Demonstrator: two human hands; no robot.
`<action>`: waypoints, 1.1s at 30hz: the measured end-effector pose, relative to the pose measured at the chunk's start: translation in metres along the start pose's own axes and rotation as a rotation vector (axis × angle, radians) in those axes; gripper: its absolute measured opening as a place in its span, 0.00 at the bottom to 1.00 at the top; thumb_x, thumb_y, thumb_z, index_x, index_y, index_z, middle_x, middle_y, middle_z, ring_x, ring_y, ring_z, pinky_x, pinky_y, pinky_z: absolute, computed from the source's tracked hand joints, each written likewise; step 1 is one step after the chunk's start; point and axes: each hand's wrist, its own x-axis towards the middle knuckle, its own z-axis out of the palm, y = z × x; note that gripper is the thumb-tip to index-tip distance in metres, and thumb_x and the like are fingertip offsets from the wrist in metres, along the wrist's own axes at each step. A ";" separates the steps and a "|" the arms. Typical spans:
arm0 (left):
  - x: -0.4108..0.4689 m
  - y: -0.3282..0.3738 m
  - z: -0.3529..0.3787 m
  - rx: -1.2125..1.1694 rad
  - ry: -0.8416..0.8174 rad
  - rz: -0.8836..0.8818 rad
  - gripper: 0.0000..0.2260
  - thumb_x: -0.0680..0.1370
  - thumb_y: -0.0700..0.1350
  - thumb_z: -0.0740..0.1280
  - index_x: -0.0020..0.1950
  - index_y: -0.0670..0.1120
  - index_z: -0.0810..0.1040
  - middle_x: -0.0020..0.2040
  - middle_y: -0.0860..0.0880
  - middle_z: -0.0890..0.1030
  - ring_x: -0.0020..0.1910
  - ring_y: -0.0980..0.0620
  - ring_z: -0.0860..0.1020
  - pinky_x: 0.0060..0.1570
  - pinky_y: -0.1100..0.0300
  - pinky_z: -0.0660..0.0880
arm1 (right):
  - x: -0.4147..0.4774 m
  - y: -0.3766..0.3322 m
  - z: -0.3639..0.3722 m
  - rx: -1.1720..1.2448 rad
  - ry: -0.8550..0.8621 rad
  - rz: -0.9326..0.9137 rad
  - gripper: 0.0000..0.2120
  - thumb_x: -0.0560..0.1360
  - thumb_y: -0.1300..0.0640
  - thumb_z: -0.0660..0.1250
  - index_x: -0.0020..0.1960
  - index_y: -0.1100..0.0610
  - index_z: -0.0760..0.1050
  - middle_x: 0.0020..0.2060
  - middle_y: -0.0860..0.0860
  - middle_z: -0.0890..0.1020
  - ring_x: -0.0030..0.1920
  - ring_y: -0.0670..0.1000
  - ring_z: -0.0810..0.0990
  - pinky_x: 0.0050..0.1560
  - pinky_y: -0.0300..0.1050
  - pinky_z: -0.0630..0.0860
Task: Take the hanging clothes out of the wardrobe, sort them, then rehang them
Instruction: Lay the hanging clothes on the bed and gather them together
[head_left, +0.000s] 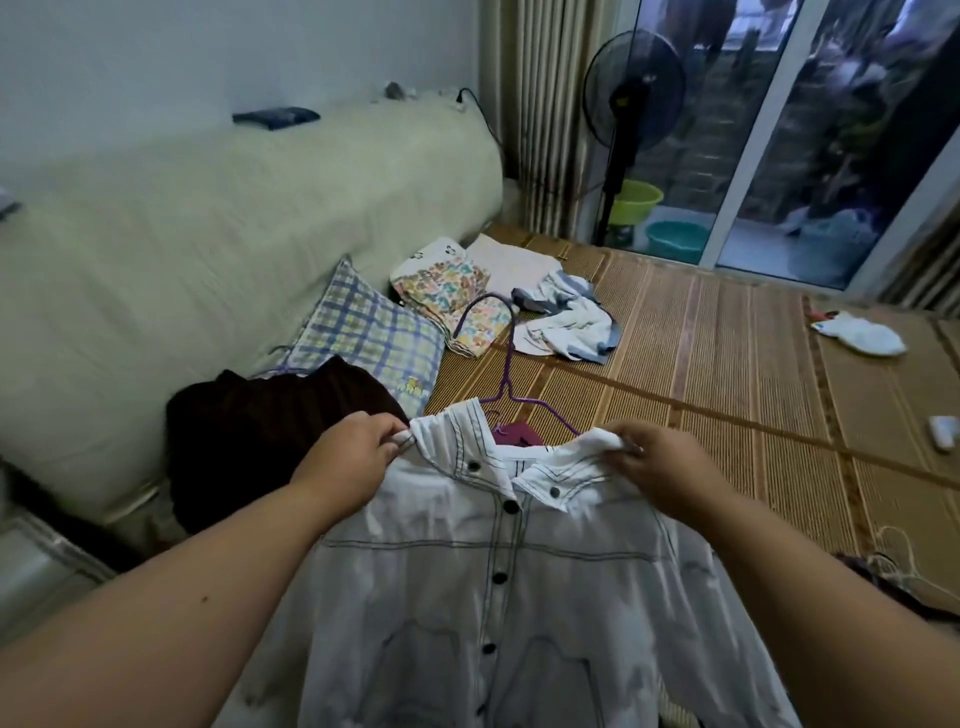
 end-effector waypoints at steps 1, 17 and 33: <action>0.013 -0.006 0.008 0.021 -0.007 -0.018 0.05 0.78 0.45 0.64 0.52 0.51 0.79 0.45 0.48 0.75 0.47 0.48 0.75 0.47 0.55 0.70 | 0.015 0.002 0.008 0.005 -0.017 0.014 0.13 0.73 0.53 0.70 0.58 0.47 0.78 0.49 0.48 0.83 0.52 0.51 0.80 0.49 0.42 0.74; 0.234 -0.119 0.117 0.224 -0.104 -0.192 0.08 0.80 0.46 0.60 0.54 0.47 0.77 0.48 0.43 0.75 0.48 0.41 0.75 0.47 0.50 0.73 | 0.255 0.049 0.130 -0.147 -0.162 0.105 0.15 0.76 0.59 0.61 0.33 0.48 0.63 0.33 0.46 0.73 0.40 0.52 0.74 0.39 0.45 0.69; 0.342 -0.173 0.293 0.164 -0.203 -0.389 0.17 0.77 0.53 0.64 0.66 0.55 0.72 0.63 0.45 0.74 0.61 0.41 0.73 0.59 0.44 0.70 | 0.332 0.145 0.281 -0.076 -0.223 0.342 0.28 0.78 0.50 0.60 0.76 0.47 0.56 0.68 0.55 0.69 0.66 0.56 0.69 0.65 0.50 0.67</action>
